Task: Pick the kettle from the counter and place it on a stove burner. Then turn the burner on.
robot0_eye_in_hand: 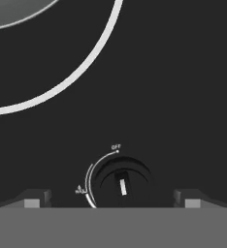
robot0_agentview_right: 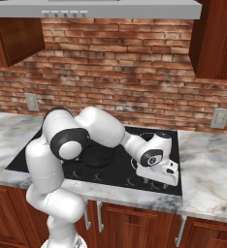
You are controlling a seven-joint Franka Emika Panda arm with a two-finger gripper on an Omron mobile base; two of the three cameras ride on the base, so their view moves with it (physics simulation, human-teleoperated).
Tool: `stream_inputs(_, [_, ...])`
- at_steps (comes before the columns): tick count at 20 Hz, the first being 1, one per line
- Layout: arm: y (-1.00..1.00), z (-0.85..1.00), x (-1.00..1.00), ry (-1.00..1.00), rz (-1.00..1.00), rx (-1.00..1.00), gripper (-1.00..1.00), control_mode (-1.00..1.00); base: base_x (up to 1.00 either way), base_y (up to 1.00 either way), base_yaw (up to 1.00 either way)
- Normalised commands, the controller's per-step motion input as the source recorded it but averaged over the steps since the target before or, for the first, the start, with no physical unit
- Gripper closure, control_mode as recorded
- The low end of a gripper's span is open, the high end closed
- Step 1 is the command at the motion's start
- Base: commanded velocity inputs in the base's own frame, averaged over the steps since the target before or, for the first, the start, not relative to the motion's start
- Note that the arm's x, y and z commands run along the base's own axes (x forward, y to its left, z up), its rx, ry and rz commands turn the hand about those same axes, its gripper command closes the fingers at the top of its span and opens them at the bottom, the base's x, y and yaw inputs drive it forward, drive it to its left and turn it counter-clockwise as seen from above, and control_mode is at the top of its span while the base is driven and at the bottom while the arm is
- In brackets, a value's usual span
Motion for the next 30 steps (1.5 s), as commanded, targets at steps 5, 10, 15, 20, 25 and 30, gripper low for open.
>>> stream_inputs(5, [0.0, -0.01, 0.01, 0.0, 0.01, 0.0, -1.0, -1.0, 0.0, 0.0, 0.0])
stream_inputs(10, [-0.29, 0.0, 0.17, 0.0, 0.0, 0.02, -1.0, -1.0, 0.0, 0.0, 0.0])
stream_inputs(15, [-0.04, 0.0, 0.0, 0.0, 0.01, 0.0, -1.0, -1.0, 0.0, 0.0, 0.0])
stream_inputs(20, [-0.06, 0.0, 0.0, 0.0, 0.0, 0.0, -1.0, -1.0, 0.0, 0.0, 0.0])
stream_inputs(25, [0.0, -0.06, -0.03, 0.03, 0.0, 0.0, -1.0, -1.0, 0.0, 0.0, 0.0])
stream_inputs(30, [0.07, -0.14, -0.03, 0.02, 0.0, 0.0, -1.0, -1.0, 0.0, 0.0, 0.0])
